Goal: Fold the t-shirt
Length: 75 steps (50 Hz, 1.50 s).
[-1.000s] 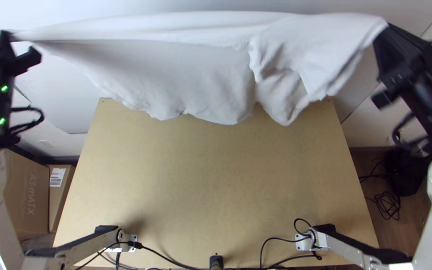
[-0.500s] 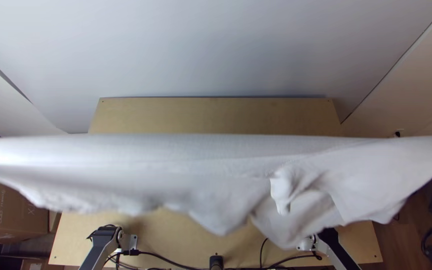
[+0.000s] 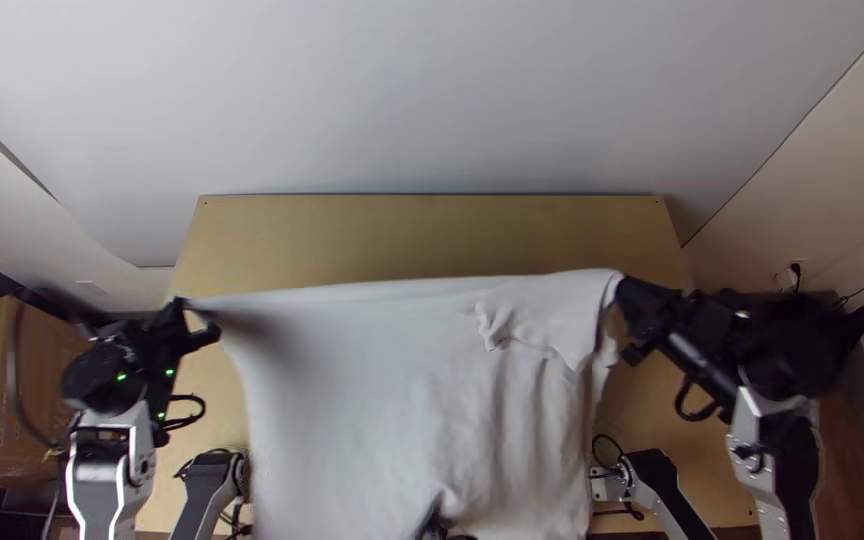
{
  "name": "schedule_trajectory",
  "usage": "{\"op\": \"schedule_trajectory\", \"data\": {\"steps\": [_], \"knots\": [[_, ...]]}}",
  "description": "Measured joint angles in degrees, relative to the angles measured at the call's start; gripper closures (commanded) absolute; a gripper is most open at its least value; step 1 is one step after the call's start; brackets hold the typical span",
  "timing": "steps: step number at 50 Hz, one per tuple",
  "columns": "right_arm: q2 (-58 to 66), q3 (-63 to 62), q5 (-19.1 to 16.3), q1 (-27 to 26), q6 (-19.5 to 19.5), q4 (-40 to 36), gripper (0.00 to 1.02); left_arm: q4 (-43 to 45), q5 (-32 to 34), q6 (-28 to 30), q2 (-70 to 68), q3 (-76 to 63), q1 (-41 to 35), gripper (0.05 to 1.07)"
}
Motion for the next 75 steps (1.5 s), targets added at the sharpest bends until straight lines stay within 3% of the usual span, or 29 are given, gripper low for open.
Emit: {"op": "schedule_trajectory", "data": {"steps": [12,29,46,61,75], "knots": [[3.63,-18.12,0.5,0.0,0.83,15.1,1.0,13.42,4.9,-1.14,12.66,-10.25,0.0,1.05],[31.32,-19.19,1.11,-0.11,0.81,35.34,1.0,32.79,5.86,-1.25,42.03,-9.99,0.63,1.05],[59.1,-0.26,1.14,-2.01,-0.5,37.13,1.0,36.3,5.84,-1.25,64.85,3.04,-1.09,1.04],[74.25,15.08,2.51,-2.38,-0.48,37.4,1.0,35.8,6.08,-1.25,80.52,18.21,-1.16,1.04],[85.09,28.72,4.37,-2.38,-0.39,36.24,1.0,29.75,6.27,-1.29,92.39,36.06,-1.14,1.04]]}}
